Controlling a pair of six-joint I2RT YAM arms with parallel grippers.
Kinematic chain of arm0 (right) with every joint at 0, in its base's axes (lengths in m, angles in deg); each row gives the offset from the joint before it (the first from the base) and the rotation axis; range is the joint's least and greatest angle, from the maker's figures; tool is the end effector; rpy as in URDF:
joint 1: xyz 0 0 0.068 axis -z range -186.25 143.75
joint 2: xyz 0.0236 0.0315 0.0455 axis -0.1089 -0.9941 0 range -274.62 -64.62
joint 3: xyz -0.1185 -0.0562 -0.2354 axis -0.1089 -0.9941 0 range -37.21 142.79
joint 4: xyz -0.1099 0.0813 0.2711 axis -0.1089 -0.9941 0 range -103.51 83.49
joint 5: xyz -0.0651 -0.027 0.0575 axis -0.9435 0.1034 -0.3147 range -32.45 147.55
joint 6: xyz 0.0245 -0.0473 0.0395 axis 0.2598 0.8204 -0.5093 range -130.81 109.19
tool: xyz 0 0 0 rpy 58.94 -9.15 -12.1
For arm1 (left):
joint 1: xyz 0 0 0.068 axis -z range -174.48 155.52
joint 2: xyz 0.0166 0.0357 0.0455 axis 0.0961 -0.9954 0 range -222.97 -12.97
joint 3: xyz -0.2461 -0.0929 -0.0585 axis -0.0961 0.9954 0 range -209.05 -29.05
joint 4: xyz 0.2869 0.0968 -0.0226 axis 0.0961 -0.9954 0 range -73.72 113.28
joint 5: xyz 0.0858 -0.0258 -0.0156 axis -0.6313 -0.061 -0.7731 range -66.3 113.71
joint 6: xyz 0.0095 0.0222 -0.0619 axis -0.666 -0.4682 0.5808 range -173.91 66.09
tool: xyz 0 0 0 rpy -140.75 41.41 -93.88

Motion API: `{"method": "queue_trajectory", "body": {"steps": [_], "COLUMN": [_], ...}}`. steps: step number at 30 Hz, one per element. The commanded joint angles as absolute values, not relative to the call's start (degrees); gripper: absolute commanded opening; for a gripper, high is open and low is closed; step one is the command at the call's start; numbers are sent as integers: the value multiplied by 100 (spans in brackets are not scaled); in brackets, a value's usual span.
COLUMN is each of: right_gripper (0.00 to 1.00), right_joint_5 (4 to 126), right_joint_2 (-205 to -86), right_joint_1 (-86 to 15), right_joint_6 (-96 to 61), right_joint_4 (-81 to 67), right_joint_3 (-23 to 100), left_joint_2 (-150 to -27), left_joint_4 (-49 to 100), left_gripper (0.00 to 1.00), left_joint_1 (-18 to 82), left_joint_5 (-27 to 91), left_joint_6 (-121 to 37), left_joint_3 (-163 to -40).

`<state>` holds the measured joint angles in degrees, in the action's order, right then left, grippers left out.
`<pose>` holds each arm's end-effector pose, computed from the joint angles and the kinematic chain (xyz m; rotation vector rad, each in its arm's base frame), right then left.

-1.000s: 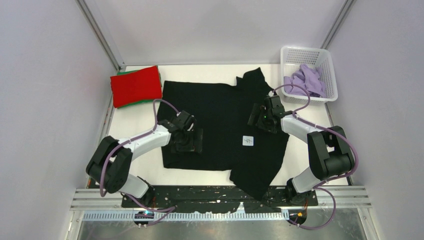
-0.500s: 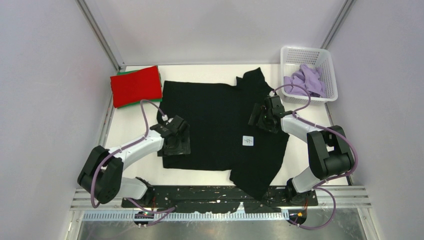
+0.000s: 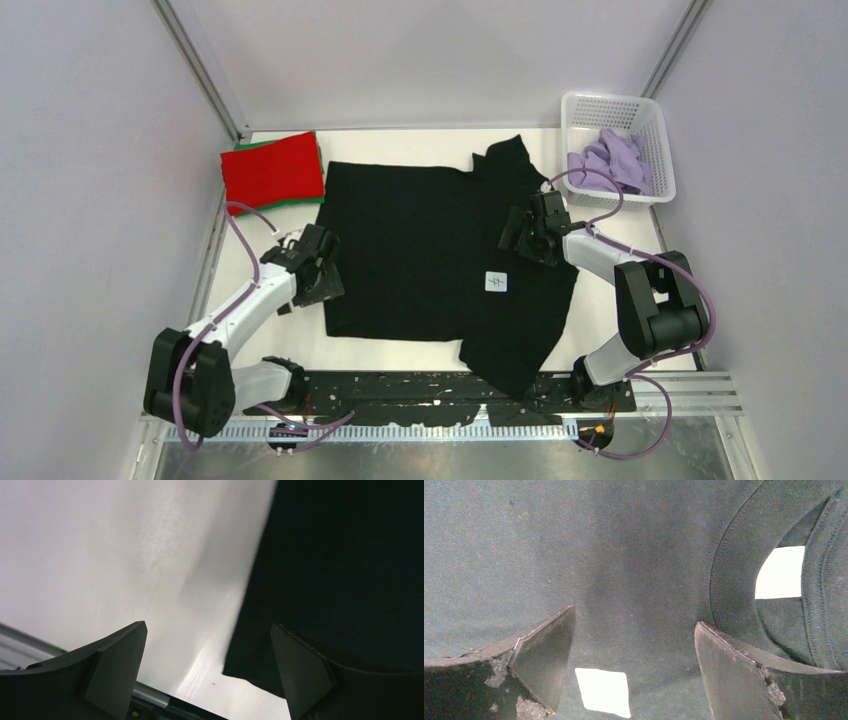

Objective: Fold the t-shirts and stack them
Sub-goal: Flatten out the tshirt

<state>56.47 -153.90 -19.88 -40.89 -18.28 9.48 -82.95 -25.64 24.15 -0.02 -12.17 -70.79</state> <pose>0.3349 0.0802 0.1195 0.3715 2.5157 0.2823 0.2355 -0.0571 0.1549 -0.6083 2.6545 0.3404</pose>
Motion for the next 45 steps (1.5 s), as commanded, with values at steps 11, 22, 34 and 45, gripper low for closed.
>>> {"method": "queue_trajectory", "body": {"steps": [11, 22, 34, 45], "right_gripper": [95, 95, 95, 95], "right_joint_5": [5533, 5552, 5607, 5676], "right_joint_2": [-15382, -15431, -15458, -15203], "right_joint_1": [-1948, -1879, -1801, -1795], "right_joint_6": [-4042, -4033, -4039, -4002], "right_joint_4": [-1850, -1834, -1833, -1880], "right_joint_3": [968, 957, 946, 946], "left_joint_2": [-9503, -10249, -9775, -8551], "left_joint_4": [-2982, -3554, -4141, -3352], "left_gripper": [100, 100, 100, 100], "left_joint_1": [3928, 3907, 2850, 2409], "left_joint_5": [249, -541, -1570, -728], "left_joint_6": [-1542, -1411, -701, -1060], "left_joint_3": [-7956, -8052, -7949, -7579]}}
